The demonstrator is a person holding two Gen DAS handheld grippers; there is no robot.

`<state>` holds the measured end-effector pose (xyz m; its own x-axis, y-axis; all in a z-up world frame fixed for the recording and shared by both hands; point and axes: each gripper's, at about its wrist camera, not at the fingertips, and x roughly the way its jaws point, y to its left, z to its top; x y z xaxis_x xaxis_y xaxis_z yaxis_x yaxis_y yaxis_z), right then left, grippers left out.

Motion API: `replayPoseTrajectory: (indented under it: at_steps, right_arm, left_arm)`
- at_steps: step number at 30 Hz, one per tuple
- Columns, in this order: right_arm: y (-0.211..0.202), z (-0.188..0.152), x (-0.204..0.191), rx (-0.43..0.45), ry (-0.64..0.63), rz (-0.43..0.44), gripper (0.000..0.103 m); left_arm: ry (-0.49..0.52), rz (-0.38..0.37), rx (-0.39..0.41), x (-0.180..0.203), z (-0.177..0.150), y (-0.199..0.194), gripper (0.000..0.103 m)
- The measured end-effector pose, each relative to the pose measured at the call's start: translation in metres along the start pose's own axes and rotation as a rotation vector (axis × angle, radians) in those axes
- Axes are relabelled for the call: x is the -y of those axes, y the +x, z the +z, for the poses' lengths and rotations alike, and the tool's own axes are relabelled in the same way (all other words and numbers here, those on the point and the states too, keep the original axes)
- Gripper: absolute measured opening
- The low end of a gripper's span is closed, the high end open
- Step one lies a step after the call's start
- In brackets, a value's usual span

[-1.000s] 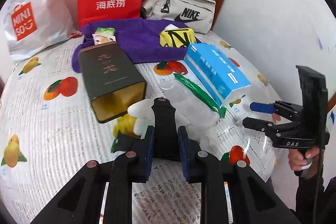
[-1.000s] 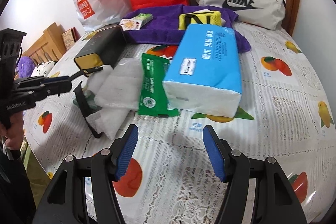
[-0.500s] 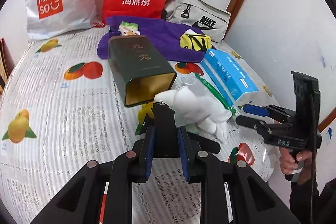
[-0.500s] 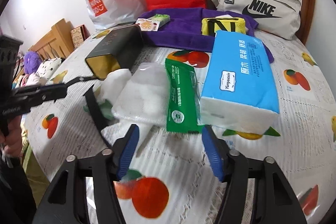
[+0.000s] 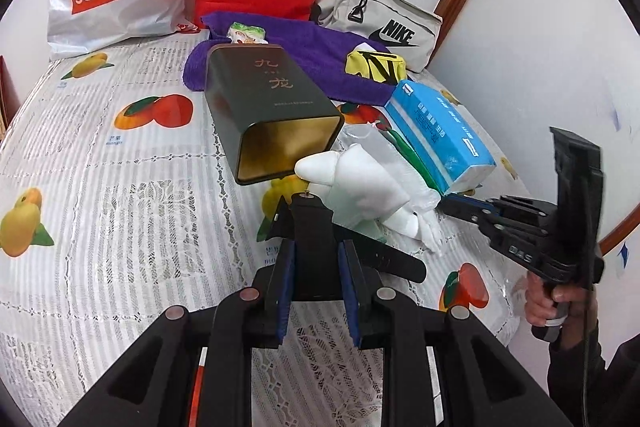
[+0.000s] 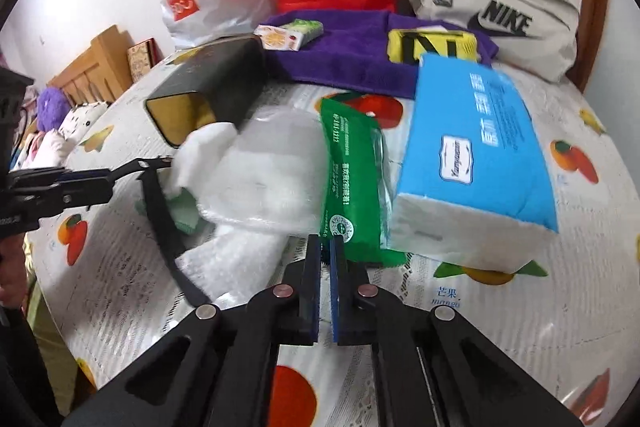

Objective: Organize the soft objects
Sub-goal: 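Grasp the green wipe packet with the right tool while the left tool holds the black strap, then carry the green packet onto the purple towel with the right tool while the left tool moves toward the towel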

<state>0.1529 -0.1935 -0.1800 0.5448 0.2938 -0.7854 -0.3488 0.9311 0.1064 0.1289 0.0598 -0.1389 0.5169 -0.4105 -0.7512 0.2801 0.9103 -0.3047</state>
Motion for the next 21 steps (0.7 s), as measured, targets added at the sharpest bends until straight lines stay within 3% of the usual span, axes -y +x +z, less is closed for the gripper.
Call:
replayPoseTrajectory:
  at_steps: [5,13,15,19,21]
  right_arm:
    - [-0.026,-0.008,-0.01,-0.017,-0.044,0.035,0.002]
    - [-0.053,-0.052,-0.001,-0.101,-0.038,0.034,0.005]
    - [-0.056,-0.058,0.005,-0.1,-0.022,0.024,0.016]
    - [-0.056,-0.053,0.02,-0.028,0.032,0.017,0.066]
    - [-0.048,-0.047,0.025,-0.008,0.041,0.023,0.066]
  left_arm:
    - [-0.02,0.001,0.003,-0.003,-0.001,-0.001,0.021]
    - [-0.037,0.003,0.014,0.001,-0.006,-0.005,0.021]
    - [-0.04,0.01,0.014,0.003,-0.007,-0.004,0.021]
    - [-0.047,0.019,0.0,0.005,-0.012,-0.001,0.021]
    - [-0.049,0.025,-0.006,0.006,-0.015,0.0,0.021]
